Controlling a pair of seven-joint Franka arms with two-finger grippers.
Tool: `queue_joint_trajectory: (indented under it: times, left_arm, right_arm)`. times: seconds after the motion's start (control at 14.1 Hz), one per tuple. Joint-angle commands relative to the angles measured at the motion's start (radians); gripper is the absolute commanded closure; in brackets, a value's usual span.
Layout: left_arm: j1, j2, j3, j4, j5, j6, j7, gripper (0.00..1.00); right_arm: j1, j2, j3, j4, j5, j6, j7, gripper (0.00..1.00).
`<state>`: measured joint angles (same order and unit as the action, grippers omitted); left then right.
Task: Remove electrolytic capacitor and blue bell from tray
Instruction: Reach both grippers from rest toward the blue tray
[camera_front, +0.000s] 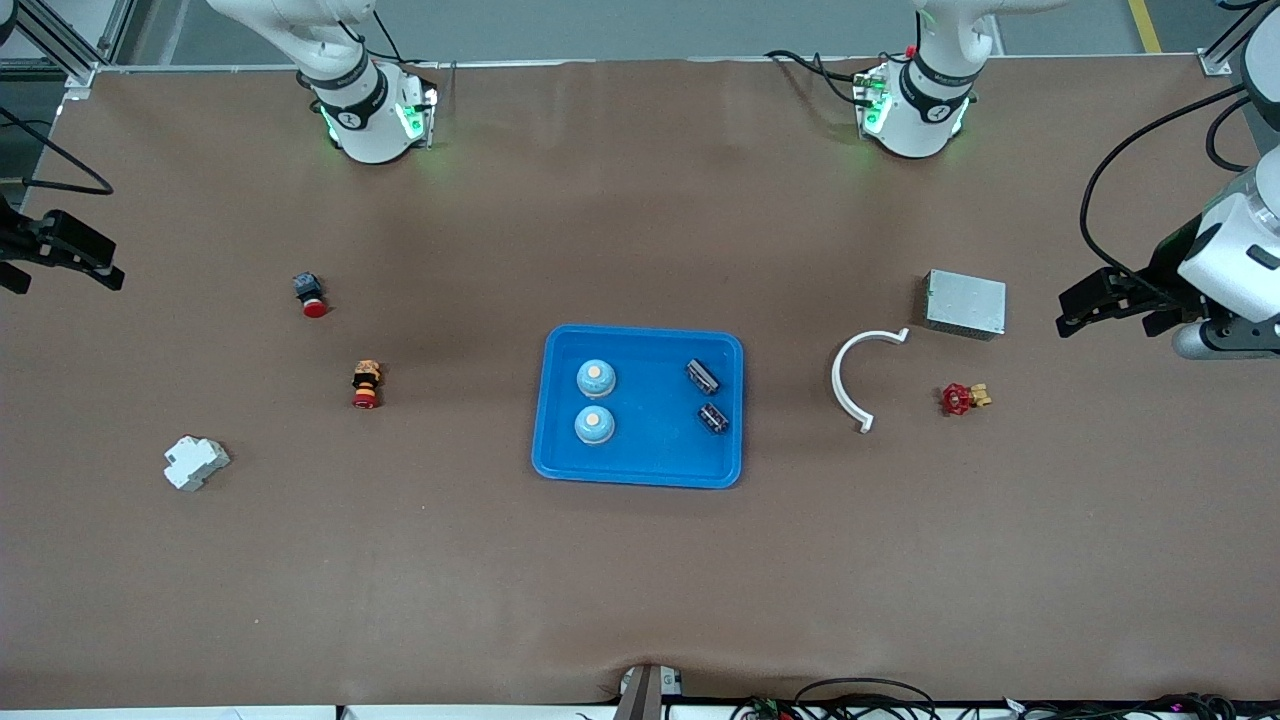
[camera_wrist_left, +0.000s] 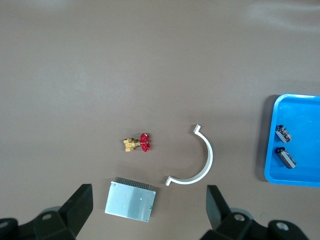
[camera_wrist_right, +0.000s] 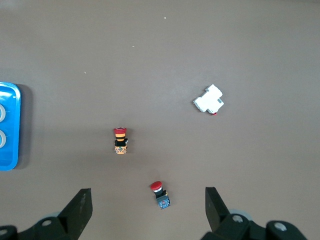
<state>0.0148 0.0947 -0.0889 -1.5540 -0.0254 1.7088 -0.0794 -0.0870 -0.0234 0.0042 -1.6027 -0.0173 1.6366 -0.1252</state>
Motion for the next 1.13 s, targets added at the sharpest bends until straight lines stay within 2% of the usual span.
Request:
queue_joint_trajectory:
  times: [0.0, 0.35, 0.85, 1.06]
  left_arm:
    - [0.004, 0.000, -0.003, 0.005, 0.018, -0.009, 0.010, 0.00]
    - [0.004, 0.000, -0.002, 0.008, 0.016, -0.009, 0.006, 0.00]
    - [-0.009, 0.017, -0.006, 0.003, 0.010, -0.014, -0.017, 0.00]
    - [-0.019, 0.054, -0.011, 0.003, 0.002, -0.020, -0.159, 0.00]
  right_arm:
    - [0.001, -0.017, 0.002, -0.013, -0.006, 0.003, -0.005, 0.00]
    - [0.007, -0.015, 0.003, -0.014, -0.006, 0.008, 0.007, 0.00]
    - [0.216, -0.010, 0.003, -0.144, 0.019, 0.098, 0.280, 0.00]
    - [0.295, 0.011, 0.003, -0.238, 0.054, 0.200, 0.407, 0.00]
